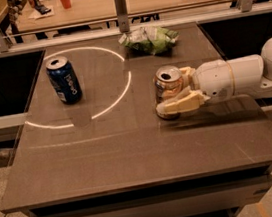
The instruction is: Pick orange can
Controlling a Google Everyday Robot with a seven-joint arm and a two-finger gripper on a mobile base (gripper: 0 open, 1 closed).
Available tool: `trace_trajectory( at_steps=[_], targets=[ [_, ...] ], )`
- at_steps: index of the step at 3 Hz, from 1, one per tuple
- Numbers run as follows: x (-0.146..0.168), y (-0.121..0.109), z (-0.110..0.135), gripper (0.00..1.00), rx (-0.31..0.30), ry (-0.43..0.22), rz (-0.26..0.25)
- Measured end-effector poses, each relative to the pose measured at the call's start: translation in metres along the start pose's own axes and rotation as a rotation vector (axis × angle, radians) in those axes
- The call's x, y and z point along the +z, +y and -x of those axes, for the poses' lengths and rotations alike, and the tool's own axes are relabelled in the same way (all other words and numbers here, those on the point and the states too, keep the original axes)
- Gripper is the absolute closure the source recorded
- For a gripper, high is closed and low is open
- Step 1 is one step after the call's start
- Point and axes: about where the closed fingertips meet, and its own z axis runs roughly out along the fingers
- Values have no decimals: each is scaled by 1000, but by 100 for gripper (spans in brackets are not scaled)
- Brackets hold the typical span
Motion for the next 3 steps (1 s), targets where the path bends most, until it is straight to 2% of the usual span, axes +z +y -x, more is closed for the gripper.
trace_trajectory(
  at_steps=[1,2,3],
  targets=[
    [3,3,3,64,-2,-11,21],
    [-1,3,14,87,-21,-28,19],
    [-7,1,59,100,-68,-26,23]
  ],
)
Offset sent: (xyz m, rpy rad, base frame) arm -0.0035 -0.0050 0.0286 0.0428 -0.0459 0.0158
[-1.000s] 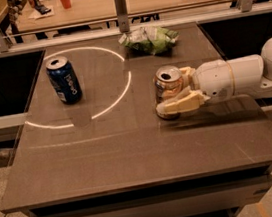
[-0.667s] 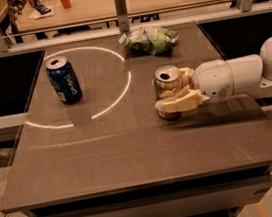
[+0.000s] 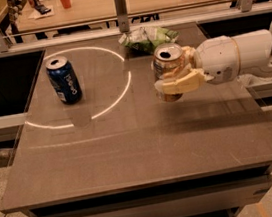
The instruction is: Pick orange can
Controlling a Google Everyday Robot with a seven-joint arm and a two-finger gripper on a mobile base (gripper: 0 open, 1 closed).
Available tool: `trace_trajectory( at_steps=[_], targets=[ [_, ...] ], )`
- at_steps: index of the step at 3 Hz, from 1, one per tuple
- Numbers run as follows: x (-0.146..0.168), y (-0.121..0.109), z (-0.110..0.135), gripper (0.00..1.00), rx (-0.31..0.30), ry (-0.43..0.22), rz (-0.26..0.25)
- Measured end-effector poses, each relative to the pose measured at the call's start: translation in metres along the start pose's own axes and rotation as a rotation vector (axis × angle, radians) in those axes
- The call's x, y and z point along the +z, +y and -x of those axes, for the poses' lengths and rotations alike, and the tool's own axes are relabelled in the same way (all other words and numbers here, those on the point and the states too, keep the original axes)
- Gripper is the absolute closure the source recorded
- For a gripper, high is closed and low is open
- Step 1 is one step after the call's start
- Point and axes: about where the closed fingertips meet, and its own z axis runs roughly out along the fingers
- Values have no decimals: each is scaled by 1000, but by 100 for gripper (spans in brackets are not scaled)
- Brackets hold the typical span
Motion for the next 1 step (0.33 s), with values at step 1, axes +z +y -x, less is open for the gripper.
trace_trajectory(
  at_steps=[1],
  targets=[
    [0,0,2,100,-1,1,-1]
  ],
)
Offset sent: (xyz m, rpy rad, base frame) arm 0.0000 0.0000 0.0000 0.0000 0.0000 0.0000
